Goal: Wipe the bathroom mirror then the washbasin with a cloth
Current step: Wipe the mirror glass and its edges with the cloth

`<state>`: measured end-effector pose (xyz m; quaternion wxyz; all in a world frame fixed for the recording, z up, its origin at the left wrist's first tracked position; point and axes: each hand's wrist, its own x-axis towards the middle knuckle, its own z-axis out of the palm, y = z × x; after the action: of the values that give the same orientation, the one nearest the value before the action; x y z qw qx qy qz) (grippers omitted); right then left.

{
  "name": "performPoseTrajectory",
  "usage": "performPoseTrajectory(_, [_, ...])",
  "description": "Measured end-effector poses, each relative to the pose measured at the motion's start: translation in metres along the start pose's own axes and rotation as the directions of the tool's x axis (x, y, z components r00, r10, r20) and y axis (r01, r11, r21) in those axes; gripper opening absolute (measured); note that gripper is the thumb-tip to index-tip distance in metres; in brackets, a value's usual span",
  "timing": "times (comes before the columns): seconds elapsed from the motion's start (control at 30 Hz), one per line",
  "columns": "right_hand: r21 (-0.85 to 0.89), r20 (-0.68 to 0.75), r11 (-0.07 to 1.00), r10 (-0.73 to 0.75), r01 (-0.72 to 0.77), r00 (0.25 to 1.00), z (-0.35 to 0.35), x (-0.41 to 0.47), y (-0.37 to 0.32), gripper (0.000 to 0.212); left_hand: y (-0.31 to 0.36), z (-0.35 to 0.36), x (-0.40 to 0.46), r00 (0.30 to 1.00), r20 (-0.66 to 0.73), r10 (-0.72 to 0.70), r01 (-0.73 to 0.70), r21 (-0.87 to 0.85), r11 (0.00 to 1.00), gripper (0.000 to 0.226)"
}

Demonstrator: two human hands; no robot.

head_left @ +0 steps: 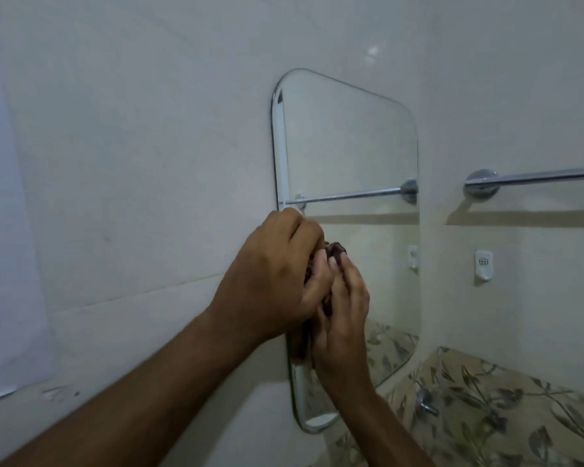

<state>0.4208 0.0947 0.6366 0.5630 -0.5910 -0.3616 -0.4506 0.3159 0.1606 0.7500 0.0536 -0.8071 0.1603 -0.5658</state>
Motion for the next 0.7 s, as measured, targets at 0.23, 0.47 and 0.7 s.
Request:
performPoseTrajectory(0.23, [0.215,0.033,0.976,-0.046,0.038,0.998,0.014,0.092,-0.043,0.052,-0.016,-0.013,0.044,0.997,-0.055,0.046,-0.038,0.135,0.99,0.014])
performPoseTrajectory(0.47, [0.012,0.003,0.996,-0.088,0.088,0.996,0.012,0.125,-0.023,0.058,-0.015,-0.01,0.05,0.991,-0.135,-0.025,0.042,0.123,0.991,0.011])
performPoseTrajectory(0.7, [-0.04,0.033,0.946,-0.321,0.323,0.946,0.017,0.148,-0.045,0.053,-0.017,-0.008,0.048,0.978,-0.194,-0.079,0.09,0.049,0.995,0.016])
